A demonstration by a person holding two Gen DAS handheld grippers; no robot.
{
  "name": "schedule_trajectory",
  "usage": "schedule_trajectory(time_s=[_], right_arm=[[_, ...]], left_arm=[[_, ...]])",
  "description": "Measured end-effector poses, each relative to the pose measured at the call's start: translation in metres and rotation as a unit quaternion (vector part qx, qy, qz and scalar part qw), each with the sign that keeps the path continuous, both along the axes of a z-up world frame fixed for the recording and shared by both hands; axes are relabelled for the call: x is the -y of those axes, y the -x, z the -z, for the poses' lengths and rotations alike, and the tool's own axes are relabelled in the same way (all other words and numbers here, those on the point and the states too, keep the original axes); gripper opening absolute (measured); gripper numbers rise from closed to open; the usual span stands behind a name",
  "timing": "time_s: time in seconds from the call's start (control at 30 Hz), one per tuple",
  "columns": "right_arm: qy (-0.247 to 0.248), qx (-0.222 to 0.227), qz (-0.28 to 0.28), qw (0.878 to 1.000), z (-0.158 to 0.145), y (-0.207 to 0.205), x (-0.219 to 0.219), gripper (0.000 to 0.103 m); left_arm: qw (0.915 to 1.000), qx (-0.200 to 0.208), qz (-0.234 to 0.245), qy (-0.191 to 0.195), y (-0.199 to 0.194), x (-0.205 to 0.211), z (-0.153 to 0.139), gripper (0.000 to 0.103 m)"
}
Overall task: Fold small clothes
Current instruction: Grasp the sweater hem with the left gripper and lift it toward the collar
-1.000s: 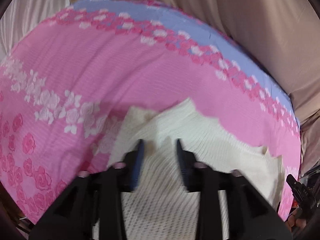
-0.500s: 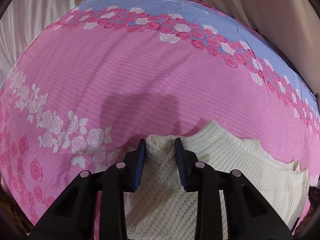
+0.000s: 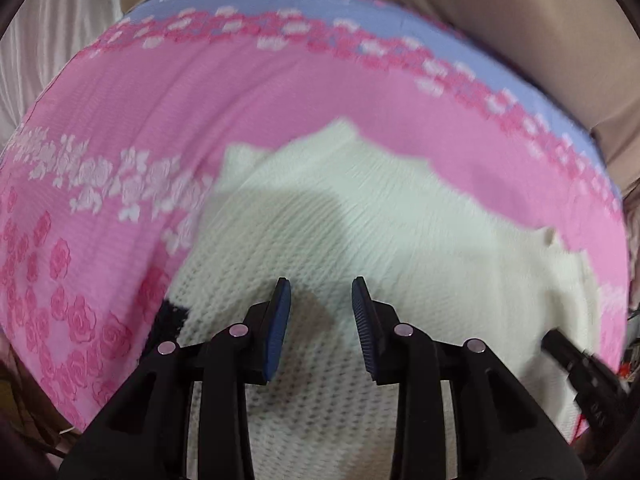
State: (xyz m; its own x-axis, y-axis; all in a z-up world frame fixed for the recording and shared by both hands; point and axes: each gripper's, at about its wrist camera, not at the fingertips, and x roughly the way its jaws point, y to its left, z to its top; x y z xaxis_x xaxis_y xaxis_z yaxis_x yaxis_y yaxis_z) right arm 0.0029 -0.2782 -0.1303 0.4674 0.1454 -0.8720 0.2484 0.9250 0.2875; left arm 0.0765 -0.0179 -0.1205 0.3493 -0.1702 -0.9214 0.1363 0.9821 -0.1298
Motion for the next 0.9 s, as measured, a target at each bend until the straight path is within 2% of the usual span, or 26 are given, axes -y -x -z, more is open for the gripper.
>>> schedule_trajectory(time_s=[0.03,0.13,0.2,0.27,0.3,0.33,0.37,0.4,0.43,0.5,0.53,0.57,0.6,0.67,0.73,0.8,0.87,0.9], right_arm=[[0.008,-0.004,0.014,1.000,0.005,0.001,0.014,0.000],[-0.029,0.013,0.115,0.993,0.005,0.027,0.092,0.000],[0.000,-0.005,0.188,0.982,-0.001,0.048,0.130,0.000],[-0.034,0.016,0.210,0.977,-0.011,0.064,0.149,0.000],[-0.034,0.026,0.219,0.975,-0.018,0.072,0.152,0.004],[-0.025,0.030,0.219,0.975,-0.022,0.074,0.150,0.014],[-0.013,0.029,0.214,0.976,-0.024,0.073,0.145,0.016],[-0.002,0.026,0.205,0.978,-0.023,0.069,0.141,0.024],[0.003,0.022,0.194,0.981,-0.019,0.061,0.136,0.035],[0.024,-0.005,0.169,0.985,-0.003,0.047,0.123,0.043],[0.038,-0.030,0.159,0.986,0.008,0.039,0.119,0.034],[0.052,-0.034,0.158,0.986,0.014,0.034,0.114,0.023],[0.045,-0.021,0.168,0.985,0.011,0.038,0.118,0.007],[0.013,-0.003,0.215,0.976,0.006,0.050,0.139,0.007],[-0.007,-0.013,0.214,0.977,0.018,0.053,0.151,0.006],[-0.001,-0.015,0.199,0.980,0.015,0.052,0.148,0.008],[0.006,-0.014,0.208,0.978,0.000,0.055,0.140,0.012],[0.016,0.002,0.211,0.977,-0.014,0.061,0.129,0.017]], left_arm=[[1.0000,0.006,0.000,0.005,-0.001,-0.006,0.003,0.031],[0.9998,0.008,0.003,0.020,-0.004,-0.020,0.001,0.026],[0.9997,0.007,0.001,0.024,-0.005,-0.022,0.003,0.025],[0.9998,0.012,0.001,0.016,-0.003,-0.018,0.004,0.025],[0.9999,0.015,0.002,0.008,-0.002,-0.015,0.004,0.025],[0.9998,0.017,0.003,0.002,0.000,-0.011,0.003,0.025],[0.9998,0.018,0.004,-0.003,0.002,-0.009,0.003,0.025],[0.9998,0.018,0.005,-0.009,0.001,-0.007,0.003,0.025],[0.9998,0.017,0.005,-0.011,0.001,-0.008,0.003,0.026],[0.9998,0.014,0.006,-0.012,-0.001,-0.007,0.004,0.027],[0.9999,0.012,0.004,-0.010,-0.002,-0.007,0.004,0.027],[0.9999,0.009,0.001,-0.007,-0.003,-0.008,0.004,0.027],[1.0000,0.005,-0.004,0.001,-0.004,-0.011,0.004,0.027],[0.9999,0.000,-0.009,0.013,-0.006,-0.015,0.004,0.027],[0.9998,0.002,-0.009,0.020,-0.006,-0.017,0.005,0.028],[0.9997,0.004,-0.008,0.021,-0.005,-0.017,0.005,0.027],[0.9986,-0.003,-0.019,0.050,-0.002,-0.027,-0.003,0.028],[0.9971,-0.003,-0.035,0.067,0.003,-0.039,-0.009,0.028]])
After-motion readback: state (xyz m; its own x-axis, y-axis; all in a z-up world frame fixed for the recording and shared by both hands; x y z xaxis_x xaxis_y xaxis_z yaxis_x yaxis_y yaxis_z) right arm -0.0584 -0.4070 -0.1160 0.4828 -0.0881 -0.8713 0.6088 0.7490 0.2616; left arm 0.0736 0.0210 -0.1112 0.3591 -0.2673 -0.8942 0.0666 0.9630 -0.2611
